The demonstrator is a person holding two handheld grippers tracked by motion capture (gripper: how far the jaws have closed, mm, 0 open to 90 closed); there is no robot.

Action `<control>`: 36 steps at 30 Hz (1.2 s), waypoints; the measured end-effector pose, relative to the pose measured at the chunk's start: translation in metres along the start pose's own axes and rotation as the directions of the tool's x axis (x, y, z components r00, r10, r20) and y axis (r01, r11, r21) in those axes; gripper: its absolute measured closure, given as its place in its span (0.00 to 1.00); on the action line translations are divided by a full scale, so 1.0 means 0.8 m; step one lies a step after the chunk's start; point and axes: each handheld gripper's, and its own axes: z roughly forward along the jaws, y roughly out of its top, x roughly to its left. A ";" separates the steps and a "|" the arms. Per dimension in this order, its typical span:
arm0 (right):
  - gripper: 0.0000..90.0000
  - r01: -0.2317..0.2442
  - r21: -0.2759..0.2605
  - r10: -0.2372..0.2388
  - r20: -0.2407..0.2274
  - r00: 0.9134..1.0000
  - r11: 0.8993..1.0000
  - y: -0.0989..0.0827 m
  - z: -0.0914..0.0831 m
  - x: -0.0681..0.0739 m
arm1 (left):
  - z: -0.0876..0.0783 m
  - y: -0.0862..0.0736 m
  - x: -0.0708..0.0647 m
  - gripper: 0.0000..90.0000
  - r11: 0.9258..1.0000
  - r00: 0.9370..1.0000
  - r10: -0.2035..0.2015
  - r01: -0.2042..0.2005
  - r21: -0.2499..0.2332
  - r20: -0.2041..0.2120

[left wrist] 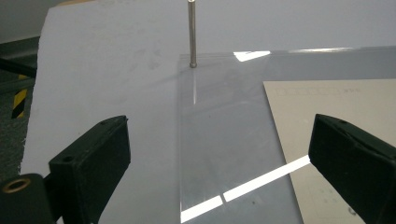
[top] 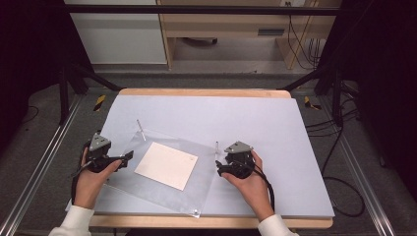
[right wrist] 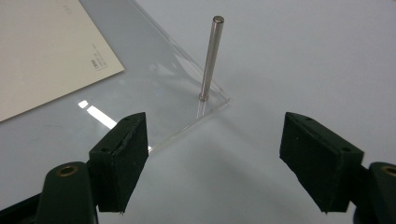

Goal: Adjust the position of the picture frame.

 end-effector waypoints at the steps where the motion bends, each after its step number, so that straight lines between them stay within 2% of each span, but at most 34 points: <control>1: 0.28 -0.005 -0.001 0.005 -0.006 1.000 1.000 0.000 0.000 0.000 | 0.000 0.001 -0.001 0.07 1.000 1.000 0.008 -0.008 -0.002 0.000; 4: 0.35 -0.008 0.008 0.009 -0.033 0.999 1.000 -0.002 0.001 -0.001 | 0.001 0.002 -0.005 0.09 0.999 0.999 0.035 -0.035 0.006 0.005; 7: 0.41 0.011 0.019 -0.010 -0.033 0.999 1.000 -0.004 0.002 0.000 | 0.002 0.003 -0.007 0.10 0.998 0.998 0.061 -0.061 0.009 0.003; 11: 0.53 0.013 0.033 -0.012 -0.043 0.999 0.999 -0.007 0.001 0.004 | 0.002 0.002 -0.009 0.10 0.998 0.998 0.067 -0.067 0.006 -0.003; 15: 0.64 0.027 0.024 -0.025 -0.061 0.998 0.999 -0.002 0.000 0.004 | 0.001 0.004 -0.014 0.11 0.997 0.997 0.081 -0.081 0.013 -0.008; 17: 0.66 0.026 0.025 -0.024 -0.070 0.997 0.999 0.005 0.006 0.000 | 0.000 0.007 -0.016 0.14 0.996 0.996 0.088 -0.088 0.010 -0.007; 21: 0.68 0.030 0.027 -0.028 -0.086 0.996 0.999 0.020 0.027 -0.011 | 0.002 0.014 -0.013 0.19 0.997 0.997 0.072 -0.072 -0.004 -0.007; 25: 0.72 0.054 0.041 -0.050 -0.100 0.994 0.998 0.031 0.049 -0.014 | 0.015 0.027 0.000 0.24 0.999 0.999 0.050 -0.050 0.000 0.002; 31: 0.91 0.067 0.044 -0.062 -0.105 0.992 0.997 0.039 0.065 -0.012 | 0.048 0.045 0.008 0.30 0.989 0.991 0.136 -0.135 0.057 -0.010; 33: 0.94 0.067 0.045 -0.063 -0.100 0.993 0.997 0.040 0.065 -0.012 | 0.061 0.051 0.011 0.33 0.989 0.990 0.140 -0.140 0.055 0.004; 36: 0.94 0.049 0.043 -0.044 -0.107 0.993 0.998 0.039 0.066 -0.014 | 0.078 0.057 0.013 0.45 0.988 0.990 0.141 -0.141 0.054 0.007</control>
